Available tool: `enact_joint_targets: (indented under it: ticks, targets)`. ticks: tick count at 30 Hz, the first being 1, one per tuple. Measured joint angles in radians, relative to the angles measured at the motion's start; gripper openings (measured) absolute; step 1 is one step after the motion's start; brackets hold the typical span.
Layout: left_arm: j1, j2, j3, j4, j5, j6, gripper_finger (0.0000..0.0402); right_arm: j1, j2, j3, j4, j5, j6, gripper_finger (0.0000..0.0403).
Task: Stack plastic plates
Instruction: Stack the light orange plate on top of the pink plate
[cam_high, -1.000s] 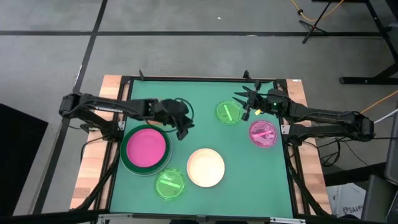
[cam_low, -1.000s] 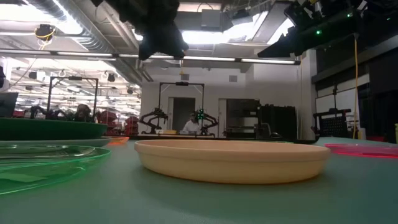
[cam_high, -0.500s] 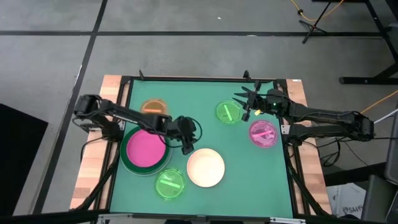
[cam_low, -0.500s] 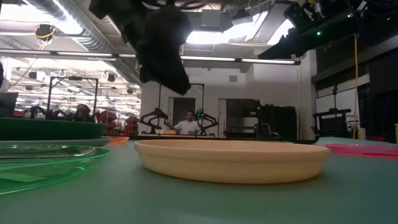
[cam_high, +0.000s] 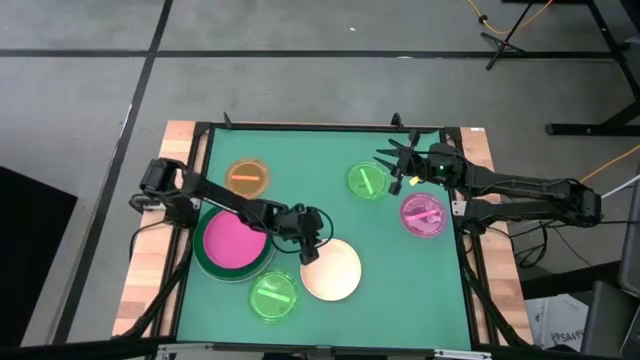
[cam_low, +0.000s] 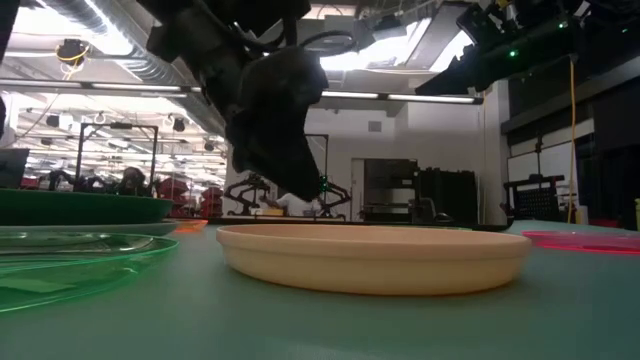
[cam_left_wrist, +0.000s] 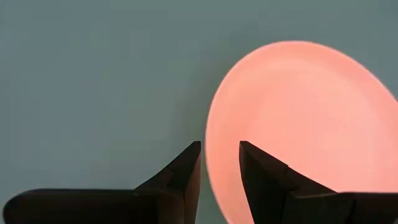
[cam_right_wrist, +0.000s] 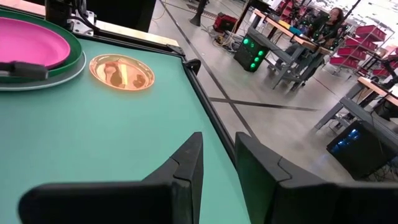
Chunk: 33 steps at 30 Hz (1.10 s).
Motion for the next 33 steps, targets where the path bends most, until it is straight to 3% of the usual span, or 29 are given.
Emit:
enact_joint_targets:
  ticks: [33]
  targets:
    - [-0.024, 0.089, 0.0, -0.015, 0.012, -0.024, 0.0102, 0.0, 0.0, 0.0, -0.031, 0.0, 0.0, 0.0083]
